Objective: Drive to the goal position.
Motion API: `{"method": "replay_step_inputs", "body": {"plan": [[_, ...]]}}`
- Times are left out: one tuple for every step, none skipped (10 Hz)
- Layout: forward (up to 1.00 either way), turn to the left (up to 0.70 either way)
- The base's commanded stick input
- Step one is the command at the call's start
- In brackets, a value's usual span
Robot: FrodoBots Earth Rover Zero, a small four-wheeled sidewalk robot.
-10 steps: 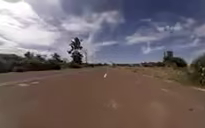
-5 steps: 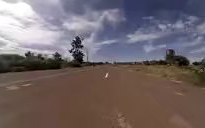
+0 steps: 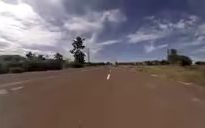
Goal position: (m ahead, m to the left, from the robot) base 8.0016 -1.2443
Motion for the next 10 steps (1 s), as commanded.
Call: {"method": "replay_step_inputs", "body": {"plan": [[1.0, 0.0], [1.0, 0.0], [1.0, 0.0], [1.0, 0.0], [1.0, 0.0], [1.0, 0.0], [1.0, 0.0], [1.0, 0.0], [1.0, 0.0], [1.0, 0.0]]}}
